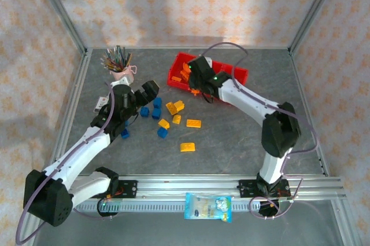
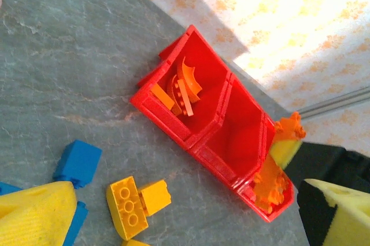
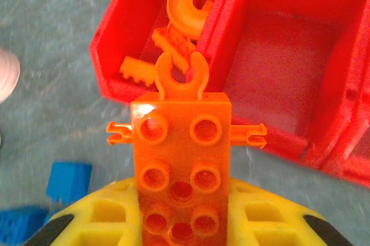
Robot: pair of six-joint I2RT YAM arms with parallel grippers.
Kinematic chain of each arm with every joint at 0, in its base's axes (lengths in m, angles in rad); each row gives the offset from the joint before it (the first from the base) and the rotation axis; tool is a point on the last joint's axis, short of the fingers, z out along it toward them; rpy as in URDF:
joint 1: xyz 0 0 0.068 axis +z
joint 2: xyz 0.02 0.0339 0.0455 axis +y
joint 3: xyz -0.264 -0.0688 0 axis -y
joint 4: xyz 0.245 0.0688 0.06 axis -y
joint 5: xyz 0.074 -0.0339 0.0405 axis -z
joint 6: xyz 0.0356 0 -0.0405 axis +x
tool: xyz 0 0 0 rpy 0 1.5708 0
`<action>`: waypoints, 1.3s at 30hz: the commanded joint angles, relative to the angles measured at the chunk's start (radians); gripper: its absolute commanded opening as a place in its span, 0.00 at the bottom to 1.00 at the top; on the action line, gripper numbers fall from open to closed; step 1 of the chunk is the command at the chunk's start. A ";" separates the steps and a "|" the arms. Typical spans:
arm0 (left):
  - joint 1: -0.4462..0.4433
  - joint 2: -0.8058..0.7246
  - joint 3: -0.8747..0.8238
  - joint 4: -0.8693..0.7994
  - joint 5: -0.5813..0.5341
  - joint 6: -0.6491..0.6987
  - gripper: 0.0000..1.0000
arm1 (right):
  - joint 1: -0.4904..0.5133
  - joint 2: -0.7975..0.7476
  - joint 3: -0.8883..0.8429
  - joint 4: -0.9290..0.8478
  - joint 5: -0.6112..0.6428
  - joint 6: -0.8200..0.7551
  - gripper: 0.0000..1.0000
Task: Sort the legos into containers by color
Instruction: Place the lego in the container, then pick up the lego from the center of the table.
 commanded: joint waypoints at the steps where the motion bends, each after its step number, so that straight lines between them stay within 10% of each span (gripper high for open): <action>1: 0.022 0.029 0.039 0.007 0.031 0.048 0.99 | -0.005 0.094 0.126 0.057 0.050 -0.054 0.25; 12: 0.041 0.124 0.098 0.042 0.065 0.061 0.99 | -0.050 0.425 0.519 0.064 0.089 -0.088 0.26; 20: 0.041 0.134 0.108 0.033 0.063 0.070 0.99 | -0.057 0.515 0.672 0.016 0.063 -0.129 0.52; 27: 0.041 0.127 0.113 0.009 0.078 0.081 0.99 | -0.055 0.389 0.609 -0.017 0.026 -0.141 0.57; 39: 0.028 0.045 -0.006 0.020 0.139 0.001 0.99 | -0.021 -0.067 -0.021 0.007 -0.039 -0.105 0.68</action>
